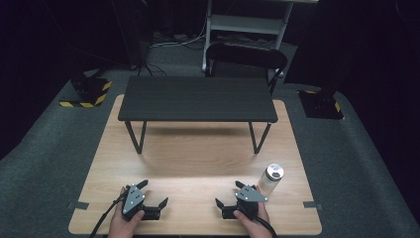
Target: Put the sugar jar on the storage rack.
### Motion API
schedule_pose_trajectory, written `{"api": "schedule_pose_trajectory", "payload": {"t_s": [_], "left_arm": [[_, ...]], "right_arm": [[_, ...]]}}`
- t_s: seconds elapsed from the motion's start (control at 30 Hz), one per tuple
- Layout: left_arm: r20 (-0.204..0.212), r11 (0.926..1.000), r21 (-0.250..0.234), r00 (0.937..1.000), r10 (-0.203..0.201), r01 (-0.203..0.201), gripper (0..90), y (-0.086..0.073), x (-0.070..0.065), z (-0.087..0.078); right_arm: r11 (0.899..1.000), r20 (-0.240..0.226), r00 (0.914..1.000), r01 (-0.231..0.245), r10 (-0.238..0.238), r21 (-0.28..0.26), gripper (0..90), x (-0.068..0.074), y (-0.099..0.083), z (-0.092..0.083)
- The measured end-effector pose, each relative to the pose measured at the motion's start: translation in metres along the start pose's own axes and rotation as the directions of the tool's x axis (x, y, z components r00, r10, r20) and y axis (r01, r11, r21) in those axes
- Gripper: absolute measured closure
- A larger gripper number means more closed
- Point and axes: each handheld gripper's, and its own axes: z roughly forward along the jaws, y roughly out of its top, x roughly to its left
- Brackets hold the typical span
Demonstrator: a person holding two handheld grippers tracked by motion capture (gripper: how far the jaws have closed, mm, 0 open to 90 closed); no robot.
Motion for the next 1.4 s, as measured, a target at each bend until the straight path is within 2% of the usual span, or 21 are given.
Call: {"api": "schedule_pose_trajectory", "payload": {"t_s": [0.17,0.4,0.77,0.93,1.0,1.03,1.17,1.37,1.4], "left_arm": [[0.005,1.0,0.001,1.0,-0.007,0.007,0.5,0.0,0.001,0.0],[0.011,1.0,-0.001,0.9999,0.003,-0.003,0.4,0.0,0.002,0.0],[0.015,1.0,0.003,0.9999,-0.003,0.003,0.5,0.0,0.003,0.0],[0.02,1.0,0.007,0.9998,-0.003,0.003,0.5,0.001,0.004,0.0],[0.021,1.0,0.009,0.9998,-0.005,0.004,0.5,0.001,0.004,0.0],[0.021,1.0,0.009,0.9998,-0.005,0.004,0.5,0.001,0.004,0.0],[0.024,0.9999,0.012,0.9997,-0.003,0.003,0.5,0.002,0.005,0.001],[0.026,0.9999,0.014,0.9996,-0.005,0.005,0.5,0.002,0.005,0.001],[0.028,0.9999,0.015,0.9996,-0.007,0.006,0.5,0.003,0.006,0.001]], "right_arm": [[1.0,-0.002,1.0,-0.008,0.008,0.001,0.6,-0.001,0.0,0.0],[0.999,0.009,1.0,0.0,0.0,-0.033,0.7,0.002,-0.003,-0.004],[0.991,0.039,0.9992,-0.005,0.01,-0.137,0.7,0.003,0.006,-0.03],[0.984,0.079,0.9967,-0.003,0.017,-0.176,0.7,0.002,0.007,-0.047],[0.98,0.109,0.9937,-0.006,0.028,-0.196,0.7,0.001,0.007,-0.058],[0.98,0.109,0.9937,-0.006,0.028,-0.196,0.7,0.001,0.007,-0.058],[0.975,0.159,0.9864,-0.004,0.04,-0.221,0.7,0.001,0.004,-0.075],[0.972,0.2,0.9782,-0.007,0.055,-0.235,0.7,-0.001,-0.001,-0.09],[0.971,0.214,0.9747,-0.01,0.063,-0.238,0.7,-0.002,-0.003,-0.095]]}}
